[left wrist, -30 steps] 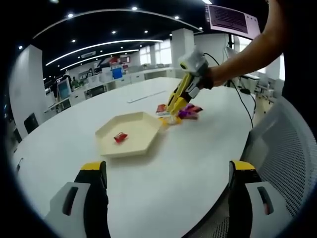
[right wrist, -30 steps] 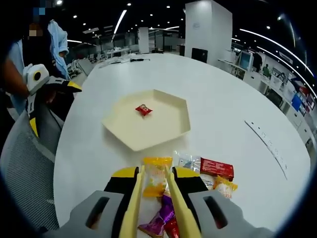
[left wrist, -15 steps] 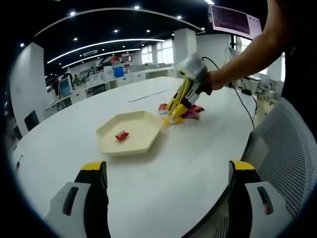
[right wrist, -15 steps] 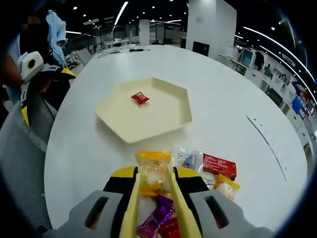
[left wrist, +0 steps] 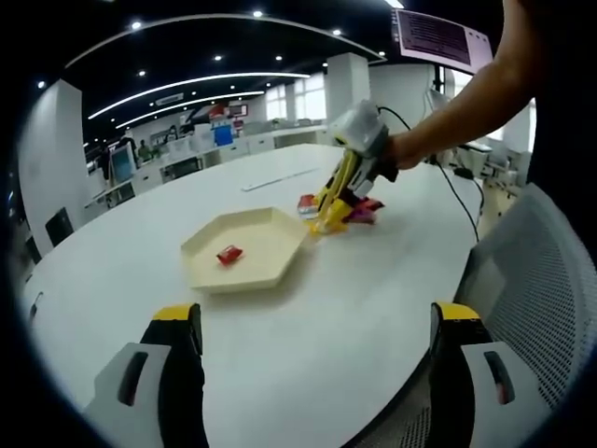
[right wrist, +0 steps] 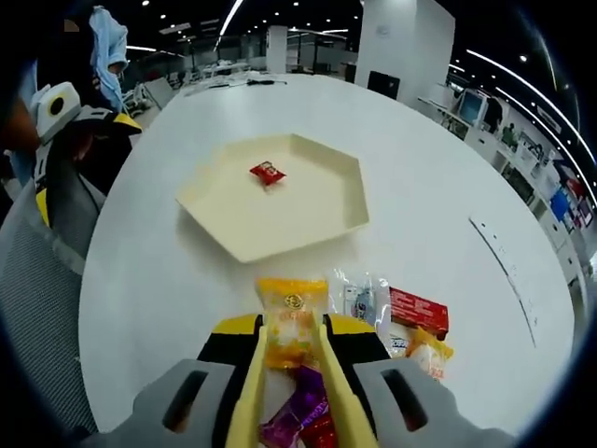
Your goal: Place the target food into the container with the food tongs after gripping and lifting it, then release it inside without dropping or visibly crushing the food.
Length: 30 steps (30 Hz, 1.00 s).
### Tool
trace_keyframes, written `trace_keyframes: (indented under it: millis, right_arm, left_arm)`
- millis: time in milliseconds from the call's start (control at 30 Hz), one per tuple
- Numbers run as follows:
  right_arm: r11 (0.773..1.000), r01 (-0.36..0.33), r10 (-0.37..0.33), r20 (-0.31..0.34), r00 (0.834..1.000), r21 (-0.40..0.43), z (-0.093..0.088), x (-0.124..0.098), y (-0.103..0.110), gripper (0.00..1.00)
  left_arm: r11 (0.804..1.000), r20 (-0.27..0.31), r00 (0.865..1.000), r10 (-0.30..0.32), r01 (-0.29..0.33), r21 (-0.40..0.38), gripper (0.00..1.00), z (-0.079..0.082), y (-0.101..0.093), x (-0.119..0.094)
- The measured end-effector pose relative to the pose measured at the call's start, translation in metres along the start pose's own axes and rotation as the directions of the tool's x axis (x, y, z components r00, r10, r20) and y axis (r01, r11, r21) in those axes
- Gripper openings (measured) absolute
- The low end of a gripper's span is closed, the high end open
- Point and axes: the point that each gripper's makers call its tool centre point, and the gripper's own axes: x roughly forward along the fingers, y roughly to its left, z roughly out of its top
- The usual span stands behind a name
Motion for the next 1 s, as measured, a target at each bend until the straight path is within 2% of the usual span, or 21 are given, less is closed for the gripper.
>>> trace_keyframes:
  millis: [267, 567, 1000]
  right_arm:
    - [0.999, 0.002, -0.003, 0.02, 1.0, 0.034, 0.006, -0.006, 0.001, 0.2]
    - [0.999, 0.008, -0.009, 0.028, 1.0, 0.035, 0.016, -0.016, -0.001, 0.2]
    - [0.999, 0.011, -0.013, 0.06, 0.998, 0.041, 0.037, -0.034, -0.005, 0.2]
  left_arm:
    - [1.0, 0.001, 1.0, 0.002, -0.002, 0.003, 0.98, 0.0, 0.001, -0.001]
    - [1.0, 0.01, 1.0, 0.004, -0.004, 0.003, 0.98, 0.0, 0.003, -0.002]
    - [1.0, 0.023, 1.0, 0.0, 0.0, 0.008, 0.99, 0.001, 0.003, -0.003]
